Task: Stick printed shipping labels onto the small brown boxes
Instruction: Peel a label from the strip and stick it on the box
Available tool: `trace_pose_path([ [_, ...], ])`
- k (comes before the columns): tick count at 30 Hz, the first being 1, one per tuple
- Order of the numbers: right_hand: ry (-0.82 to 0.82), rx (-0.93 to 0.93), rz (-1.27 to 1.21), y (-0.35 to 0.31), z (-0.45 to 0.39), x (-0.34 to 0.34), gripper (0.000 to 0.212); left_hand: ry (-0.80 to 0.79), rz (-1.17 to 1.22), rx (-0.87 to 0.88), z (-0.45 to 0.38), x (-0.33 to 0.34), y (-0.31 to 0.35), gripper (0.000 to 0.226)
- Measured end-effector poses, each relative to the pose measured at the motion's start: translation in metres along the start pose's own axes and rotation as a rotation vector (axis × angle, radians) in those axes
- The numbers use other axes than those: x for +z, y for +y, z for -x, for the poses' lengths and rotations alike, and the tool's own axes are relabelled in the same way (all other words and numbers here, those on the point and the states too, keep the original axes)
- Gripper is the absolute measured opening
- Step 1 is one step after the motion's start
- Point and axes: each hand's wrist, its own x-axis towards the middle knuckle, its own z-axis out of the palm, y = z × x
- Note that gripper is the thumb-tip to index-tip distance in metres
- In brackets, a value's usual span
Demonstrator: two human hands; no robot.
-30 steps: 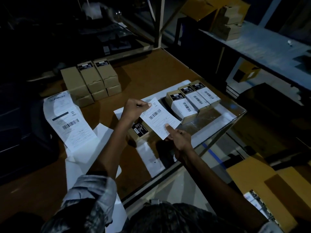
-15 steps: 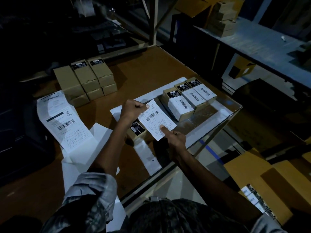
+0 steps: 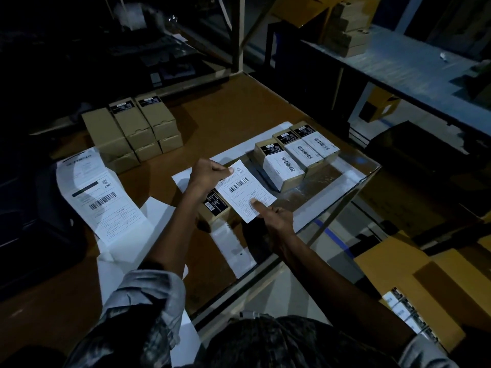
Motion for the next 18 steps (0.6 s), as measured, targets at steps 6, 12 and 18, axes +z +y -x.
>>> trace_pose_path([
  [6,-0.013,0.012,-0.011,-0.0015,0.0009,0.001,0.014,-0.017,0.014,-0.038,0.0001,-0.0023,0.0014,0.012],
  [12,-0.003,-0.016,-0.005,0.0002,-0.0025,0.0008,0.014,-0.02,0.037,-0.063,0.0014,-0.0025,0.0037,0.013],
  [18,-0.016,-0.001,-0.004,0.0036,-0.0075,-0.0012,0.024,-0.013,0.074,-0.104,0.0037,-0.0028,0.0047,0.012],
])
